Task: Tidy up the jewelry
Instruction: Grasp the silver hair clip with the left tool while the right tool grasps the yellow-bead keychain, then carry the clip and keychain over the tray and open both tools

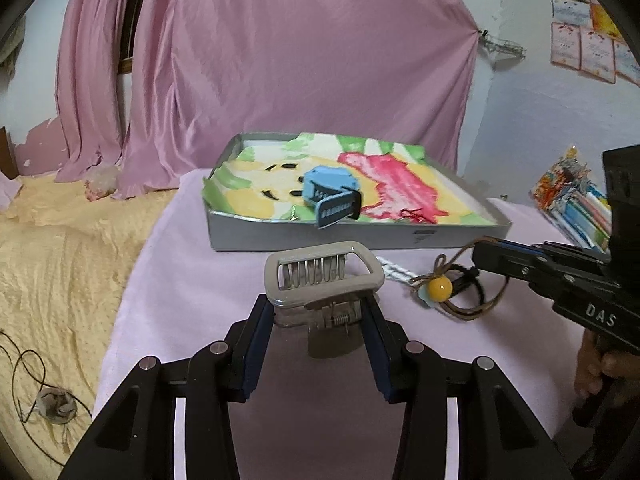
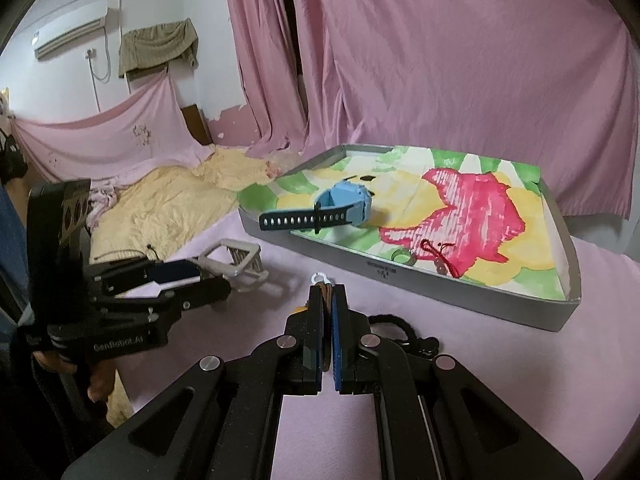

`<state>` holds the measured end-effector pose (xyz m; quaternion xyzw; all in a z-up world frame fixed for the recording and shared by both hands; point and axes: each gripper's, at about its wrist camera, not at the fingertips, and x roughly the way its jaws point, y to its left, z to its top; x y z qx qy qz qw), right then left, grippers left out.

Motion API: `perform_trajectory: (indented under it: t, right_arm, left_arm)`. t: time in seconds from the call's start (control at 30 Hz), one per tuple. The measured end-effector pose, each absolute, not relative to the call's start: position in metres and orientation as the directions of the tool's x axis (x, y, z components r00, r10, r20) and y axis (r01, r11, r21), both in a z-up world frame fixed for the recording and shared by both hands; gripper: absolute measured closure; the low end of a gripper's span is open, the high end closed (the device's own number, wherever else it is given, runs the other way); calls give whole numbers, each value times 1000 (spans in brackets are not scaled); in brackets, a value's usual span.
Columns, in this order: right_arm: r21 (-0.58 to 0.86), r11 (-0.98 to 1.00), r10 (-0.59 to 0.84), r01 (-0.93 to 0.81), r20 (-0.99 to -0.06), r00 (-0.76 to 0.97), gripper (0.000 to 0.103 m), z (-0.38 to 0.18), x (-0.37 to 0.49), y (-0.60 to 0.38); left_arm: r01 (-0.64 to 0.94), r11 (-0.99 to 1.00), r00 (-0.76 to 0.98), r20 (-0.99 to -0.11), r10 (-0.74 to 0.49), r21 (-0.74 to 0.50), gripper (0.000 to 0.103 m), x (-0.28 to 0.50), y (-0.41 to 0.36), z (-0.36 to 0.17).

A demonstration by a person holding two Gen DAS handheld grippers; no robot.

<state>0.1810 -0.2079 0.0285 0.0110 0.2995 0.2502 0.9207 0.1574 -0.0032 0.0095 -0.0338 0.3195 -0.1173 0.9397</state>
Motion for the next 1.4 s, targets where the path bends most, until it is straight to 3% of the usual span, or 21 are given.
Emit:
perform_trajectory:
  t: [0.23,0.63,1.0,1.4]
  right_arm:
    - [198,878,474,-435,-482,737,99,48,181,-228]
    - [171,933,360,-318,-416,835,99,67,218,-251]
    - [234,940,335,-249,-481,810,99,33,263,-258]
    - [240,930,367,-279,-551,750,99,15,277,-247]
  left_arm:
    - [198,970,807,-538,-245,-145,61,149,-3,29]
    - [210,961,839,-470,-273,-182,61,191,-8,52]
    - [91,967,813,-544,-209,-237,61,252,8,34]
    - [75,977,773,-607,-183,-199,61,269,3,19]
